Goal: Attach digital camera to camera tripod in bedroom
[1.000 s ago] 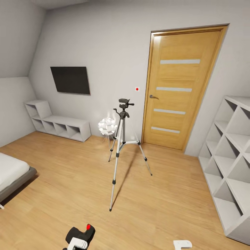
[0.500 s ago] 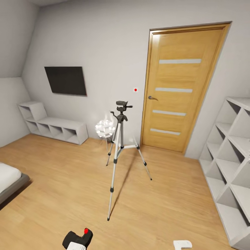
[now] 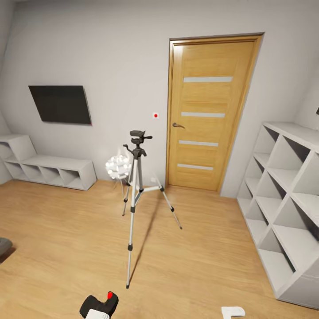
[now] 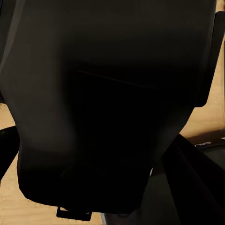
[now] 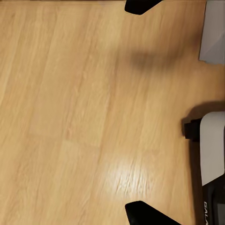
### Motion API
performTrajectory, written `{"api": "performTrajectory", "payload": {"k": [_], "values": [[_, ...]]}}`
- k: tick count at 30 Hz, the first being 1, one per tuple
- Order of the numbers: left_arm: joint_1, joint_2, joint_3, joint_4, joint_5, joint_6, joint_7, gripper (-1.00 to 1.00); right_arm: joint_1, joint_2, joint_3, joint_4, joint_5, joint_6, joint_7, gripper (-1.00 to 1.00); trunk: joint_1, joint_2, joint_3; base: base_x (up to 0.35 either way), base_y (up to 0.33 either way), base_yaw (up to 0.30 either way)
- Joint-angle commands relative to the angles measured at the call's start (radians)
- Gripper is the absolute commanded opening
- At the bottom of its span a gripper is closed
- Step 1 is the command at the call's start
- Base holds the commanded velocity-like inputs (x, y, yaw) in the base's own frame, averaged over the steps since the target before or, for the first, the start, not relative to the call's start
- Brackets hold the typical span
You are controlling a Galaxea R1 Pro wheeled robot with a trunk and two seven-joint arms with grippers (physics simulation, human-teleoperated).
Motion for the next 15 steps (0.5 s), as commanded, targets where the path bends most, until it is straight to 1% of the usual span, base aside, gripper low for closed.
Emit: {"api": "performTrajectory", "payload": {"k": [1,4,5,11,15], "values": [[0.0,0.0,-0.009,0.004,0.01,-0.007,-0.006,-1.0,-0.001,0.001,-0.008,0.001,0.01,-0.003,-0.002,1.0,0.001,-0.002,-0.002,0.077,0.0,-0.244],[0.001,0.0,-0.009,0.004,0.009,-0.007,-0.006,-1.0,-0.001,0.001,-0.008,0.001,0.01,-0.003,-0.002,1.0,0.001,-0.002,-0.001,0.163,0.0,-0.219],[0.005,0.0,-0.01,0.004,0.008,-0.007,-0.006,-1.0,-0.001,0.001,-0.008,0.001,0.01,-0.003,-0.002,1.0,0.001,-0.002,-0.001,0.28,0.0,-0.096],[0.01,-0.002,-0.013,0.003,0.005,-0.007,-0.006,-1.0,-0.001,0.002,-0.007,0.003,0.011,-0.002,-0.002,1.0,0.001,-0.002,-0.001,0.32,0.0,-0.023],[0.01,-0.002,-0.013,0.002,0.005,-0.007,-0.005,-1.0,-0.001,0.002,-0.007,0.002,0.01,-0.002,-0.002,1.0,0.001,-0.002,-0.001,0.332,-0.069,-0.001]]}}
